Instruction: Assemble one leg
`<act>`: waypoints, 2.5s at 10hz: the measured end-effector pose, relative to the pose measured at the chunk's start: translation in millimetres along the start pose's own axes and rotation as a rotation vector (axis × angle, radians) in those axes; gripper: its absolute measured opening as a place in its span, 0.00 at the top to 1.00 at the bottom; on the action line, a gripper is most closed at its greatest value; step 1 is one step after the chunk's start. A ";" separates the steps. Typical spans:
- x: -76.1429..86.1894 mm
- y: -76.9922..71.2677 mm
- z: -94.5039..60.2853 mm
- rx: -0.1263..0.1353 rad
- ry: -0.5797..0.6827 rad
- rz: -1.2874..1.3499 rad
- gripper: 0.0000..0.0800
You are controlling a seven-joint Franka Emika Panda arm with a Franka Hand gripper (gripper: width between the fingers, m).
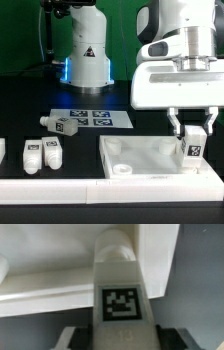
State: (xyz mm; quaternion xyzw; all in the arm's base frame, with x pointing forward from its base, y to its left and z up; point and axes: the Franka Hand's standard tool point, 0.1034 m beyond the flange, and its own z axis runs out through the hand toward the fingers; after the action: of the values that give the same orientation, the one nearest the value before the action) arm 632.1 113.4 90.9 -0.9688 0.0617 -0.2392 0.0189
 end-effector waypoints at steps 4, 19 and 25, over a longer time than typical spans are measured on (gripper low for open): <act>0.0 0.3 -0.3 -0.006 0.003 0.008 0.64; 16.9 16.2 -3.8 -0.044 -0.401 0.119 0.19; 13.4 5.0 8.7 -0.029 -0.422 0.150 0.19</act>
Offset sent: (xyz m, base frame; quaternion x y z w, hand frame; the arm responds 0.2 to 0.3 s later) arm 0.0000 0.0000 0.0000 0.0000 0.0000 0.0000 1.0000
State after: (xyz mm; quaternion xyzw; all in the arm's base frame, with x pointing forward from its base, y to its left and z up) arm 647.4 106.8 89.1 -0.9903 0.1316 -0.0280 0.0352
